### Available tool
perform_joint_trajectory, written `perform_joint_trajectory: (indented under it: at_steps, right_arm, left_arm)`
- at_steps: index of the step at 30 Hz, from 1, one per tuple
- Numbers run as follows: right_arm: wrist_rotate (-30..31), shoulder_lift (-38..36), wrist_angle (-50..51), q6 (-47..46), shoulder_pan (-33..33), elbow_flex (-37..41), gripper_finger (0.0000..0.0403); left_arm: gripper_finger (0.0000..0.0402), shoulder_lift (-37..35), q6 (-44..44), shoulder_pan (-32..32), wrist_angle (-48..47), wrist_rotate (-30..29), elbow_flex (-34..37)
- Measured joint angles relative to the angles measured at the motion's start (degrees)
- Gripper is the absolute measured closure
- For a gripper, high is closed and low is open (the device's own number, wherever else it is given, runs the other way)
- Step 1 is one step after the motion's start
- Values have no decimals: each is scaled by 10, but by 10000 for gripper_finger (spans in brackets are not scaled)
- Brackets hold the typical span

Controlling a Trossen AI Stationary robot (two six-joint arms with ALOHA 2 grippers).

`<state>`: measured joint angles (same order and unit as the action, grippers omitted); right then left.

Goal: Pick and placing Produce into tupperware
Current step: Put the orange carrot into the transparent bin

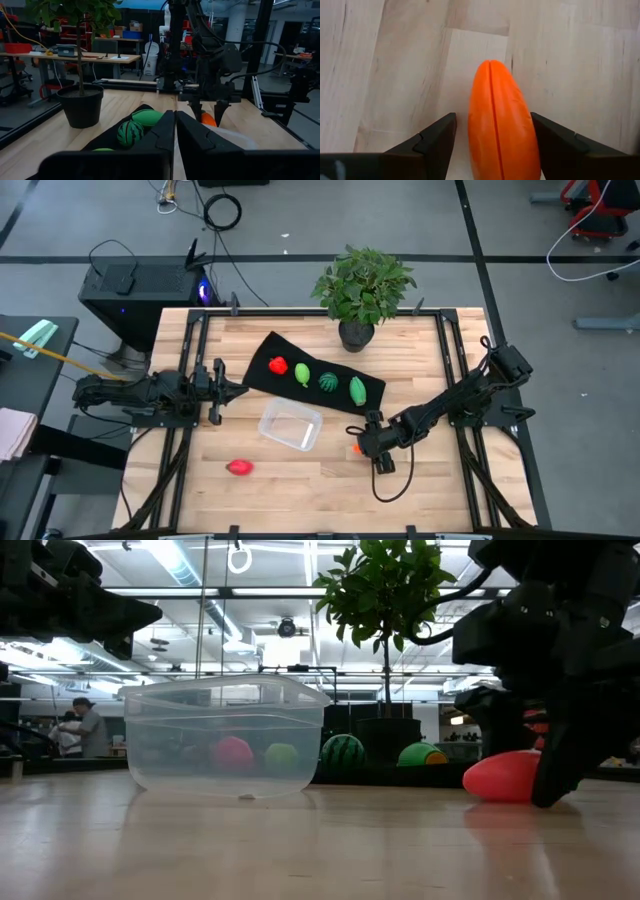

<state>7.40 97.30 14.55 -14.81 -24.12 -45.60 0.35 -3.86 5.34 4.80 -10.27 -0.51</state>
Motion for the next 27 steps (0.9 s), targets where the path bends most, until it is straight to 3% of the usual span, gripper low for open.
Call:
perform_joint_trajectory:
  at_steps: [15, 27]
  right_arm:
    - [-1, 0, 0, 0, 0, 0, 235]
    - [0, 1, 11, 4, 0, -14, 237]
  left_arm:
    - [377, 0, 0, 0, 0, 0, 0]
    - [378, 0, 0, 0, 0, 0, 0]
